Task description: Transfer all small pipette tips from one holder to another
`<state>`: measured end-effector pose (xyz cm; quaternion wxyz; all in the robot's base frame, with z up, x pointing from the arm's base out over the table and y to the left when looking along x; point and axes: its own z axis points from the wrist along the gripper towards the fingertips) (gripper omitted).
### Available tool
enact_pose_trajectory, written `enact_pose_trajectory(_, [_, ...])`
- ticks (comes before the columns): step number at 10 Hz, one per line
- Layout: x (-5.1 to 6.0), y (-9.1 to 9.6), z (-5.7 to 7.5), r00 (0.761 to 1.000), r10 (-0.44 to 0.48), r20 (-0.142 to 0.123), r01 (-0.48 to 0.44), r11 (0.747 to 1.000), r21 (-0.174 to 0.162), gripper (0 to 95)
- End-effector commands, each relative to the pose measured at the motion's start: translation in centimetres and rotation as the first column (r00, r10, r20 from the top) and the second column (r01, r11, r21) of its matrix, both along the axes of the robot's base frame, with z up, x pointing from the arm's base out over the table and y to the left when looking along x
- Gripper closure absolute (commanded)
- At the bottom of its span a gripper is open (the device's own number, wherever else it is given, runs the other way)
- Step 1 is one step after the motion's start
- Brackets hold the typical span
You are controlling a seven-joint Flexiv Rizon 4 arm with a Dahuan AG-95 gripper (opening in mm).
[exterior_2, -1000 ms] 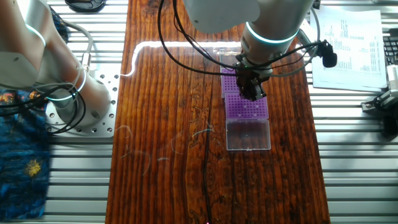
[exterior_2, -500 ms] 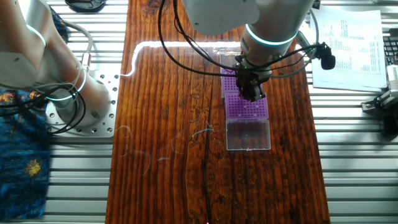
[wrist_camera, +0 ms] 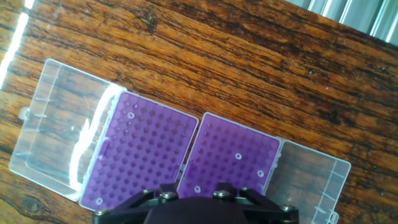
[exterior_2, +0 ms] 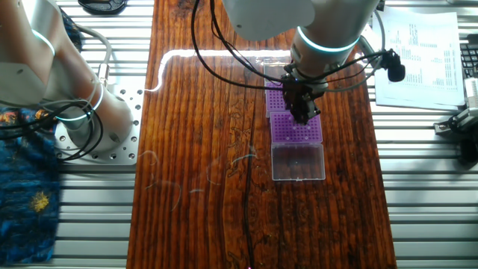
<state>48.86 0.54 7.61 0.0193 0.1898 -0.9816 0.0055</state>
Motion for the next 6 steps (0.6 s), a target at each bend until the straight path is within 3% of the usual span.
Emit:
enact_pose_trajectory(1, [0.6,1.0,0.5,1.000,-0.022,-0.002,0.022,1.000,-0.001,76.0])
enact_pose_trajectory(3, [1.4,2.7,1.1,0.999,-0.053,-0.005,0.053,0.999,0.000,76.0])
enact_pose_trajectory(6, [0.9,4.6,0.6,0.994,-0.105,-0.017,0.105,0.995,0.003,76.0])
